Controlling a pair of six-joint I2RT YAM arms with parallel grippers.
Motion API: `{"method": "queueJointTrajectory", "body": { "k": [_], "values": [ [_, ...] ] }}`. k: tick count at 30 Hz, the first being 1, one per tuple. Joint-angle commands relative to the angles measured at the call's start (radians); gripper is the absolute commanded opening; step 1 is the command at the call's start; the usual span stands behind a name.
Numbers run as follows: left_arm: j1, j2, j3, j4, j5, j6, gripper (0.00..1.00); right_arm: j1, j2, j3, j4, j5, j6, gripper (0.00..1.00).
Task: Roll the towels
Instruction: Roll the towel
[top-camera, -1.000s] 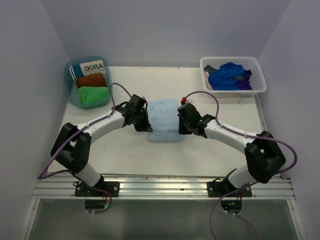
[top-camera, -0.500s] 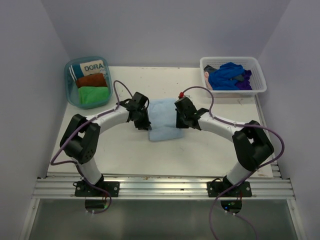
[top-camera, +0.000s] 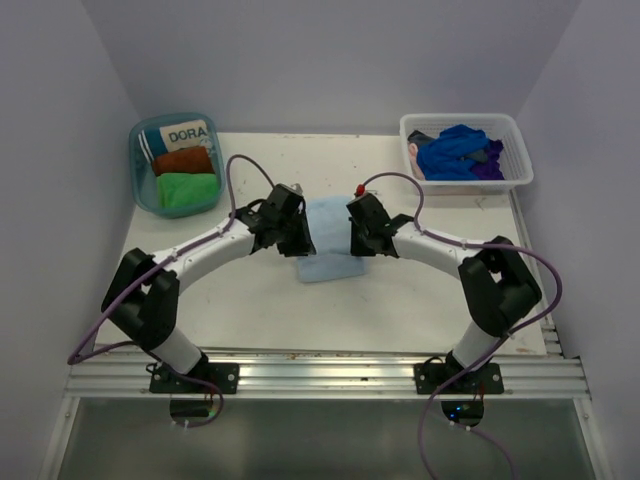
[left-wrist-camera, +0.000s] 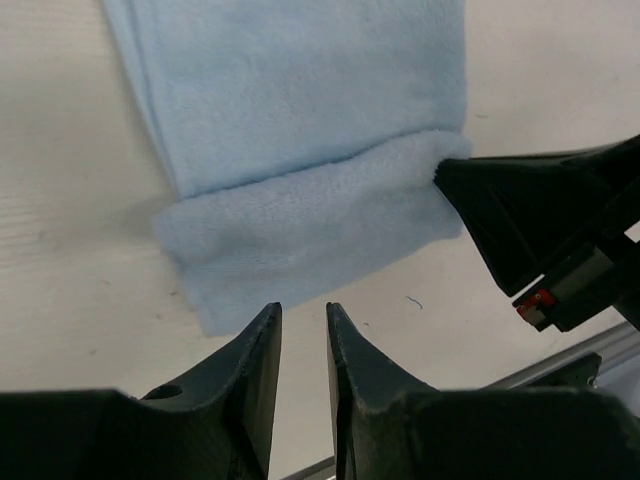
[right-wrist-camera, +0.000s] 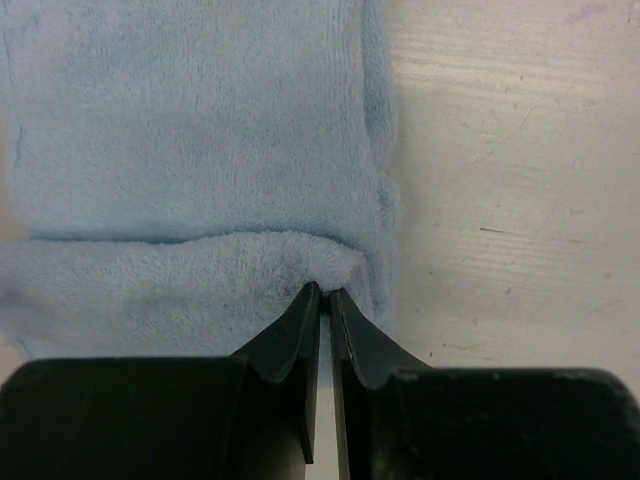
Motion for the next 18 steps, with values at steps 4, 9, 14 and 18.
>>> {"method": "queueJointTrajectory", "body": {
  "k": [4, 9, 14, 18],
  "values": [
    [-0.007, 0.103, -0.011, 0.132, 0.09, -0.01, 0.25, -0.003, -0.049, 0.025, -0.013, 0.032, -0.002, 0.04],
    [-0.005, 0.128, 0.013, 0.151, 0.1, 0.009, 0.24, -0.008, -0.057, 0.013, -0.022, 0.047, 0.001, 0.0],
    [-0.005, 0.134, 0.028, 0.146, 0.099, 0.017, 0.24, -0.008, -0.048, 0.007, -0.022, 0.076, 0.024, 0.0],
    [-0.005, 0.144, 0.028, 0.148, 0.099, 0.02, 0.24, -0.008, -0.059, -0.005, -0.027, 0.128, 0.051, 0.0]
  ]
}}
